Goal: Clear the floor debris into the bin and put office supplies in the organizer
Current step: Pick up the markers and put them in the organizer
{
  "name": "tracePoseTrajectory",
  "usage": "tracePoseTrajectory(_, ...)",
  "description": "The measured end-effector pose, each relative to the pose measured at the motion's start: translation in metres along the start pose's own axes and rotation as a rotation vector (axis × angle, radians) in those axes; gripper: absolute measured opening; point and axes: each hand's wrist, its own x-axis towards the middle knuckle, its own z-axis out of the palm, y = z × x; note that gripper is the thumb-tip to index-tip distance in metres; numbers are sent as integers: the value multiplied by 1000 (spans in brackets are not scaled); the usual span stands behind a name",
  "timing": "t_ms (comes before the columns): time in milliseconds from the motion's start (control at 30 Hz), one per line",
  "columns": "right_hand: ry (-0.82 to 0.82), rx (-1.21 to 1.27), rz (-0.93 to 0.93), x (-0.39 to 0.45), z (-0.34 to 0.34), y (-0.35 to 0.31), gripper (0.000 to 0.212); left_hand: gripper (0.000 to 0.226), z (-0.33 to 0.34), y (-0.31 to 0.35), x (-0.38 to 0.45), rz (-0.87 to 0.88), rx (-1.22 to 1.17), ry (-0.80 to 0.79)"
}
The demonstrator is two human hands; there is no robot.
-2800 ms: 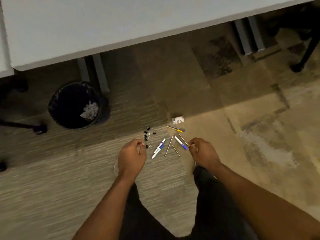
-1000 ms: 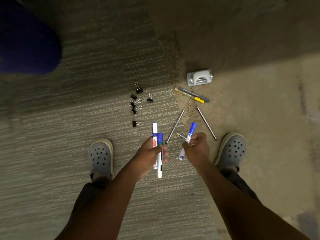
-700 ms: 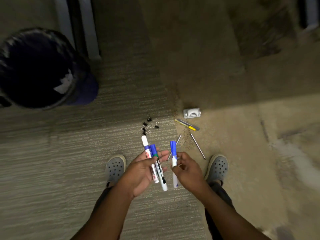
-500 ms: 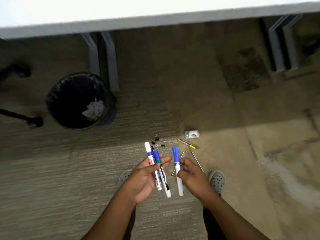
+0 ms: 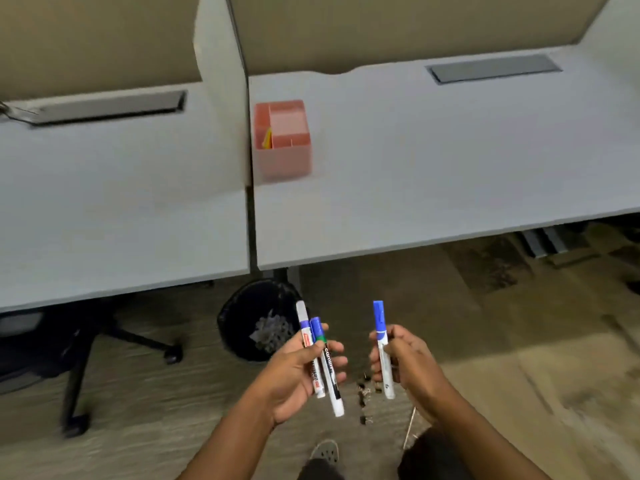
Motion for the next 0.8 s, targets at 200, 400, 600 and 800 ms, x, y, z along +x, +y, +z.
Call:
tracePoseTrajectory(200, 47, -39, -130, 16, 5, -78, 20, 26, 13, 79, -6, 144, 75, 82)
tracePoseTrajectory(400, 73, -158, -263, 92, 11, -153, 13, 23, 47, 159, 36, 366, 156, 136)
tracePoseTrajectory(600, 74, -302, -377, 199, 27, -230, 9, 20, 69, 262, 107, 629, 272, 306)
tracePoseTrajectory(800, 47, -382, -402, 291, 53, -287, 10, 17, 80, 353, 173, 750, 389, 454)
